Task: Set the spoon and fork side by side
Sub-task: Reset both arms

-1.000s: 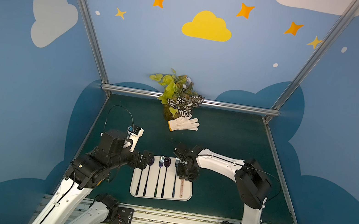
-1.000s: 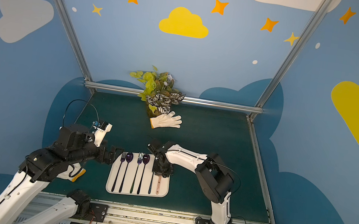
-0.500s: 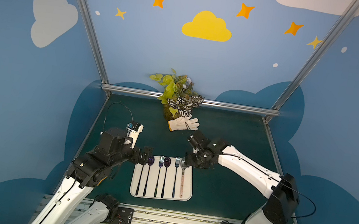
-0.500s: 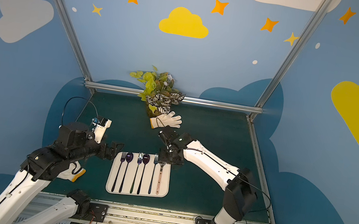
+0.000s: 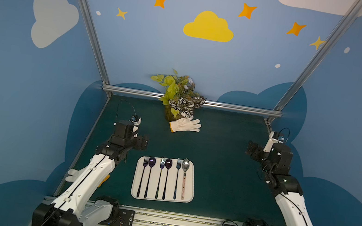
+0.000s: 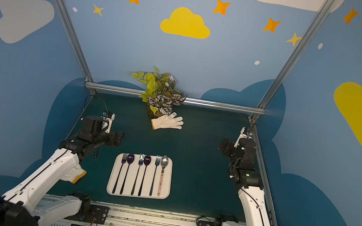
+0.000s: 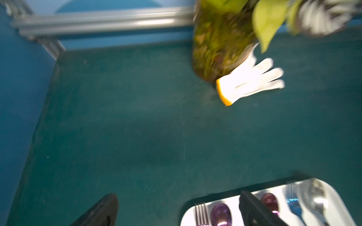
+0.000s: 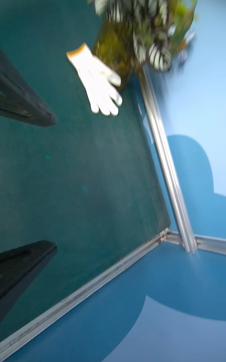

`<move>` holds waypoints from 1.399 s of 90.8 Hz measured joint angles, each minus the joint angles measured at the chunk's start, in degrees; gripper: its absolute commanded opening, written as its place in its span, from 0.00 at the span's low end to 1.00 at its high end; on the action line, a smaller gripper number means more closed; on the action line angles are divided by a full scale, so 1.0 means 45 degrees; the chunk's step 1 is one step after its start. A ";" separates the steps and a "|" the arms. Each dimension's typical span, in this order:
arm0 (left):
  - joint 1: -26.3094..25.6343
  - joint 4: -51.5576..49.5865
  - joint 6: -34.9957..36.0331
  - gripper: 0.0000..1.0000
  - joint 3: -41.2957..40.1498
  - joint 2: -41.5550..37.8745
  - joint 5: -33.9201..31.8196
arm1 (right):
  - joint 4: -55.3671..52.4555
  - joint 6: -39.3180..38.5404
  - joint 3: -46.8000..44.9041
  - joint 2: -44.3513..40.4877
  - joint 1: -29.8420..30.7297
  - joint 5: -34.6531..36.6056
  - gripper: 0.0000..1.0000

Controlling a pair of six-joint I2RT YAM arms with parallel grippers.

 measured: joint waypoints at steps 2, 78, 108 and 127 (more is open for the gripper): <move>0.0155 0.0544 0.0000 1.00 -0.0476 0.0160 0.0010 | 0.0563 -0.0194 -0.0568 0.0228 -0.0248 -0.0112 0.98; 0.0709 1.6606 0.1637 1.00 -0.6013 0.6295 0.1647 | 1.3678 -0.2657 -0.4877 0.7941 -0.0413 -0.0457 0.98; 0.0665 1.6058 0.1443 1.00 -0.4643 0.6353 0.0510 | 1.3867 -0.2555 -0.4609 0.7936 -0.0413 0.0053 0.98; 0.0617 1.5849 0.1423 1.00 -0.4745 0.6353 0.0374 | 1.3891 -0.2560 -0.4609 0.7936 -0.0408 0.0117 0.98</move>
